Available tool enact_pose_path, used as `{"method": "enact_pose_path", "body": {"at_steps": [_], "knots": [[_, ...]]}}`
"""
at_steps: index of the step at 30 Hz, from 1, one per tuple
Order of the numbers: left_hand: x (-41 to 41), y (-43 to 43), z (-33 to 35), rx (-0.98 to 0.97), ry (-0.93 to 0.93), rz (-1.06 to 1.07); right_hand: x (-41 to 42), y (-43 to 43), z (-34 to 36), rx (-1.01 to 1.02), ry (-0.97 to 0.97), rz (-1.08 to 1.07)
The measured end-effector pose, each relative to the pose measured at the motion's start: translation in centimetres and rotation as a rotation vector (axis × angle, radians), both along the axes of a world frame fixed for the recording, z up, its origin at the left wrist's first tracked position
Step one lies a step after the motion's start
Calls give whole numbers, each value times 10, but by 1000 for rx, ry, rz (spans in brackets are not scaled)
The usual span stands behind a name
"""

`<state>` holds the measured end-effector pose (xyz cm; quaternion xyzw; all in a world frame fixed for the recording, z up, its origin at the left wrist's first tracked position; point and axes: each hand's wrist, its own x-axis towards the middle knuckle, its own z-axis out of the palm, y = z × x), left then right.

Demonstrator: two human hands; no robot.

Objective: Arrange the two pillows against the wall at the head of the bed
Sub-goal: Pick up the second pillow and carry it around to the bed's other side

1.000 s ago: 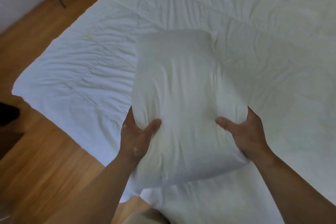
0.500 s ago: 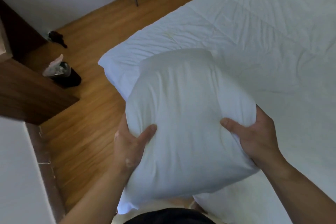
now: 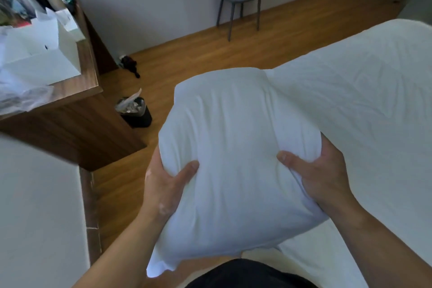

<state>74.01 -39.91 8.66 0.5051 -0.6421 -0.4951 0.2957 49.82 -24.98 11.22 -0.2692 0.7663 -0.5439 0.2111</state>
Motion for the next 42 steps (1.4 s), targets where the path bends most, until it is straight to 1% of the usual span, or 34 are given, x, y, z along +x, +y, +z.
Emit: {"method": "enact_pose_path", "body": {"at_steps": [5,14,22,27,30,34,37,42], "knots": [[-4,-88,3,-13,-10,54,-12,-97,-4,-22,1,42],[-68,-262,7,16,-40,159,-83,-291,-8,-15,-70,113],[-102,-415,7,32,-43,168,-118,-443,-8,12,-98,110],[-122,-528,-2,27,-52,90,-129,-537,-14,8,-83,18],[-138,-599,3,50,-34,11,-129,-589,-12,17,-79,-68],[-165,-678,6,31,-23,-126,-138,-641,-10,34,-89,-177],[-197,-726,3,26,-18,-200,-156,-673,-9,83,-89,-267],[-272,-789,1,50,-12,-317,-205,-714,-14,81,-89,-404]]}}
